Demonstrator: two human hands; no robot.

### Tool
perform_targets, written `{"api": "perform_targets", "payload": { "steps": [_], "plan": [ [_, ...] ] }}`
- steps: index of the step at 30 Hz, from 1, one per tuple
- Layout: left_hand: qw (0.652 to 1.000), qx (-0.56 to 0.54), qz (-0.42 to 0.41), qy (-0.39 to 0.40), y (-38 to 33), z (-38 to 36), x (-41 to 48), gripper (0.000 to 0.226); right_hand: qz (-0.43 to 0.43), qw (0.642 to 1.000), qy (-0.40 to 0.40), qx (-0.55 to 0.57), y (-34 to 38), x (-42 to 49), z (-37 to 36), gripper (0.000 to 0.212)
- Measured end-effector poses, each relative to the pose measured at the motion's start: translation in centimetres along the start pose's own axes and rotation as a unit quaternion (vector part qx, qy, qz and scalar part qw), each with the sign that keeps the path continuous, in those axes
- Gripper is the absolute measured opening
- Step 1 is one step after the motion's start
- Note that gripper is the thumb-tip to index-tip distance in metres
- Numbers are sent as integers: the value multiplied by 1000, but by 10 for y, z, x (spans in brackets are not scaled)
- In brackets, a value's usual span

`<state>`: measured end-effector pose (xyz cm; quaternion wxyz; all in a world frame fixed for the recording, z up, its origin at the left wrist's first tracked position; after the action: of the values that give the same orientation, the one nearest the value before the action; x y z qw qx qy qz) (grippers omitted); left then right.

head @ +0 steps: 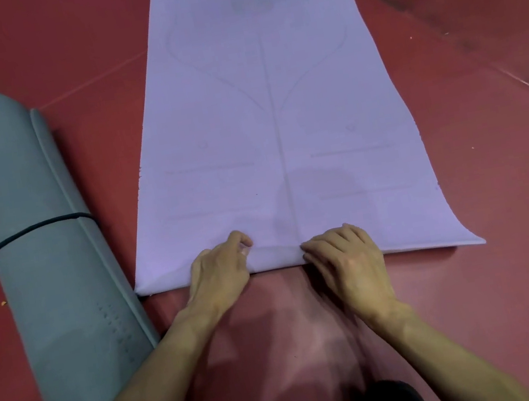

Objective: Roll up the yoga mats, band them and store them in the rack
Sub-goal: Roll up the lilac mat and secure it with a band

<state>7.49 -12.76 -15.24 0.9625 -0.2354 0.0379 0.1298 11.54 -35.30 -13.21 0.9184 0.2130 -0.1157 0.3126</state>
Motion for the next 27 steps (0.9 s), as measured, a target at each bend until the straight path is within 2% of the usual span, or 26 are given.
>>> {"api": "perform_targets", "payload": {
  "steps": [4,6,9,13,16,19,22,25,27],
  "plan": [
    [983,2,-121,-138,3,-5,-13,20,43,999,19,-6,-14,-5,-20,22],
    [972,-3,-167,-169,9,-10,-14,21,69,997,32,13,-20,-3,-23,23],
    [956,9,-230,-179,15,-11,-13,24,92,994,53,31,-26,6,-23,27],
    [913,157,-336,-171,10,-24,-18,42,96,994,53,17,-28,18,-26,29],
    [886,222,-372,-164,10,-36,-15,44,97,994,57,5,-32,24,-30,29],
    [898,219,-346,-163,6,-37,-4,48,93,994,43,-34,-32,38,-31,25],
    [928,216,-250,-173,1,-32,6,53,54,994,-7,-90,-17,54,-19,18],
    [952,199,-148,-180,-2,-30,16,62,-15,994,0,-107,-9,41,-18,33],
    [958,168,-134,-189,-5,-32,17,68,-44,991,42,-122,-15,28,-28,43]
  ]
}}
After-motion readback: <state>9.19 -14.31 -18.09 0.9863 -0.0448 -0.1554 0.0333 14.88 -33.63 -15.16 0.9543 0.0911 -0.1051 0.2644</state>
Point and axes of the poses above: each hand's wrist, its own x-axis towards the middle knuckle, its own z-axis out of the back of the hand, y = z × x, the point moved 5 cm from there along x, towards the middle knuckle, and after that the axes turned 2 degrees about x, right-handed, at the moved point
